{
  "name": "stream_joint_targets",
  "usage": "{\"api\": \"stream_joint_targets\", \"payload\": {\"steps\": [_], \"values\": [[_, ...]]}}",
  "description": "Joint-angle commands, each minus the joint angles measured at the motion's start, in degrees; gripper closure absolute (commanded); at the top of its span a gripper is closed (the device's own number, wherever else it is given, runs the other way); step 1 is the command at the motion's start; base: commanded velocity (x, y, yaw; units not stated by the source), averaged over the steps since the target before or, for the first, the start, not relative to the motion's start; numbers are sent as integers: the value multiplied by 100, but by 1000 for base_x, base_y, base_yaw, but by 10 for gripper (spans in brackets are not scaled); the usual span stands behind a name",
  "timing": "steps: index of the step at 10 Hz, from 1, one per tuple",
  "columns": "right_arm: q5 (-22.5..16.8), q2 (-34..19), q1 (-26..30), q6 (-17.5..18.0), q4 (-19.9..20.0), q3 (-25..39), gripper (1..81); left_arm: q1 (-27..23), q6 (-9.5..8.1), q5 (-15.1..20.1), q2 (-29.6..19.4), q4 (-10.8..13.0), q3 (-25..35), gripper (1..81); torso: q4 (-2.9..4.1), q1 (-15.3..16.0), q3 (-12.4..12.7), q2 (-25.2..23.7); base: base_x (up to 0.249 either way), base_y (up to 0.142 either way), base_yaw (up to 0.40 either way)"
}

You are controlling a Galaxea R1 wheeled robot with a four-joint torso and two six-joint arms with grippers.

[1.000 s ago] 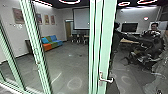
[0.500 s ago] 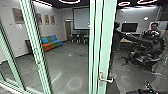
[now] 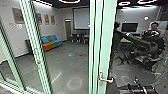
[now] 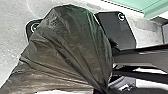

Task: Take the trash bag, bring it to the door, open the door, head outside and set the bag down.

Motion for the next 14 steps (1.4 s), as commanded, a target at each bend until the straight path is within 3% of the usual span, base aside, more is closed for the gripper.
{"api": "stream_joint_targets", "payload": {"steps": [1, 3, 7, 11, 14], "values": [[-178, -9, 953, 494, 133, -160, 10, -285, -5, 297, -7, -59, 54, 811, 0, 0, 0, 0, 0, 0, 0], [-99, 192, 997, 1152, 133, -405, 10, -285, -5, 297, 2, -93, 54, 811, 0, 2, 0, 2, 0, 0, 0], [-107, 790, 1050, 1871, 124, -1116, 10, -276, -5, 297, 20, -173, 28, 811, 0, 2, -2, 4, 0, 0, 0], [-169, 1063, 1137, 2427, 97, -1759, 10, -285, -5, 297, 37, -182, -16, 811, 0, 4, -4, 6, 0, 0, 0], [-230, 1484, 1225, 2558, 107, -2215, 10, -277, -5, 297, 37, -182, -34, 811, 0, 4, -6, 9, 0, 0, 0]]}}
